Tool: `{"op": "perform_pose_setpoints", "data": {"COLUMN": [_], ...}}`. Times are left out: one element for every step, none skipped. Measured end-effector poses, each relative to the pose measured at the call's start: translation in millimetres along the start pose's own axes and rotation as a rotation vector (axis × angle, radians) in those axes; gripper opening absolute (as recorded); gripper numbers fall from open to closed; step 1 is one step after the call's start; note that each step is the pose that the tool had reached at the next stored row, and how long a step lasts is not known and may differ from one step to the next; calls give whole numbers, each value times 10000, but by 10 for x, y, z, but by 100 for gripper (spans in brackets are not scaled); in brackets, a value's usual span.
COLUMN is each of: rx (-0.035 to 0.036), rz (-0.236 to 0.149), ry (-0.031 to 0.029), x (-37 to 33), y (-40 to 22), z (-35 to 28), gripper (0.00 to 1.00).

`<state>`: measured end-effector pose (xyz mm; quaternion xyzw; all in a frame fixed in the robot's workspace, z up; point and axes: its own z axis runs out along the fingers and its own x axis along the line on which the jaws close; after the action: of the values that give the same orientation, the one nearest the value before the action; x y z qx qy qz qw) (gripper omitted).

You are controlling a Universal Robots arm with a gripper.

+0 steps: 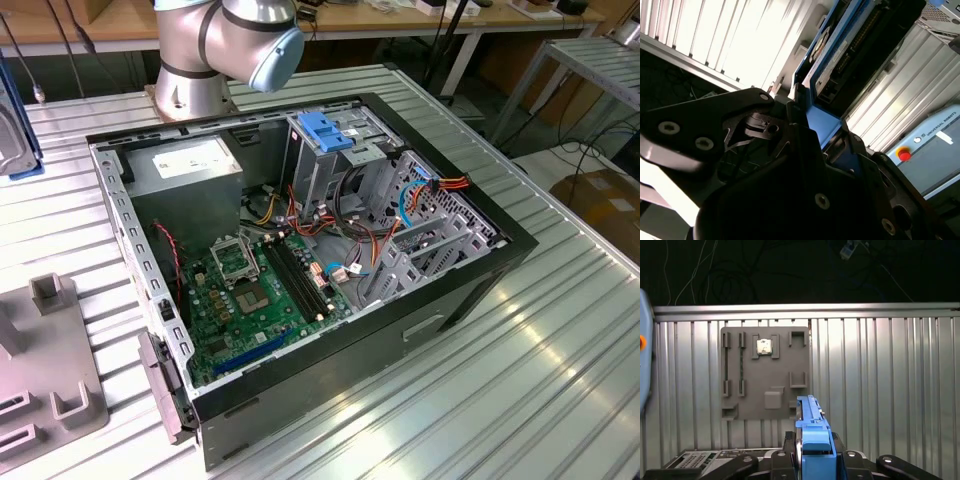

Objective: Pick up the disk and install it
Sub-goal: 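Pick up the disk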

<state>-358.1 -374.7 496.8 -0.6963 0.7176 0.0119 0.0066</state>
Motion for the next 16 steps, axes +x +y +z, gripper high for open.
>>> {"op": "perform_pose_setpoints", "data": {"rx": [0, 0, -1, 1, -1, 0, 0, 0, -1, -1, -1, 0, 0, 0, 0, 0], "rz": [1, 1, 0, 0, 1, 1, 0, 1, 0, 0, 0, 1, 1, 1, 1, 0], "ry": [0, 0, 0, -1, 0, 0, -1, 0, 0, 0, 0, 0, 0, -1, 0, 0], "x": [0, -1, -2, -2, -3, -3, -4, -4, -4, -5, -5, -6, -6, -7, -7, -8], "y": [-12, -36, -63, -76, -90, -104, -116, -130, -144, -159, -174, -188, -201, -216, -229, -254], "z": [0, 0, -1, 0, -1, -1, -1, -1, -1, -1, -2, -1, -1, -1, -1, -2], "gripper": [37, 37, 37, 37, 37, 37, 37, 37, 37, 37, 37, 37, 37, 37, 37, 37]}}
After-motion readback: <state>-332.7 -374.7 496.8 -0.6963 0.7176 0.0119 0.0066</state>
